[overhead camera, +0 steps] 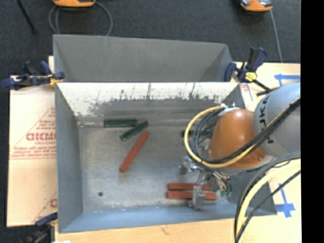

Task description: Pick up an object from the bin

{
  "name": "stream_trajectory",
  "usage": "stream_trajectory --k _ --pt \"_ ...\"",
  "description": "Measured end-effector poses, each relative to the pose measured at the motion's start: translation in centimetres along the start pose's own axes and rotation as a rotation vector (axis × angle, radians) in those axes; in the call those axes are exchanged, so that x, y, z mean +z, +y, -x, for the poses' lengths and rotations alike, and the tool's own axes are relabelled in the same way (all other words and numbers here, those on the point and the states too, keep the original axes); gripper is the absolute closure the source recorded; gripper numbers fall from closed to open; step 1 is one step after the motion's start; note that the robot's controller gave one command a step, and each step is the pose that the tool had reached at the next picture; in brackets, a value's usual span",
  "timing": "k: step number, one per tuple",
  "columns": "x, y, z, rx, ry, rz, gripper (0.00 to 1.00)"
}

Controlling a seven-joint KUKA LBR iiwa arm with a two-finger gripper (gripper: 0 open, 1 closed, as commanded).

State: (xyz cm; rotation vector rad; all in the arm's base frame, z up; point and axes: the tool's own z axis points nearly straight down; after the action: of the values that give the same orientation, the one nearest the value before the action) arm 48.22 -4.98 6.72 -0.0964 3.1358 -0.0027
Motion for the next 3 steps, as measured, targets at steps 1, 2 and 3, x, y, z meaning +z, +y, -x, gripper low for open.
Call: stream_trajectory --k 1,2,3 --pt "-3.4 0.6 -0.5 0.139 0.0 0.002 0.0" --pt "-4.0 1.0 -0.6 0.186 -0.002 0.002 0.0" --pt "-0.3 1.5 -0.3 0.411 0.002 0.002 0.0"
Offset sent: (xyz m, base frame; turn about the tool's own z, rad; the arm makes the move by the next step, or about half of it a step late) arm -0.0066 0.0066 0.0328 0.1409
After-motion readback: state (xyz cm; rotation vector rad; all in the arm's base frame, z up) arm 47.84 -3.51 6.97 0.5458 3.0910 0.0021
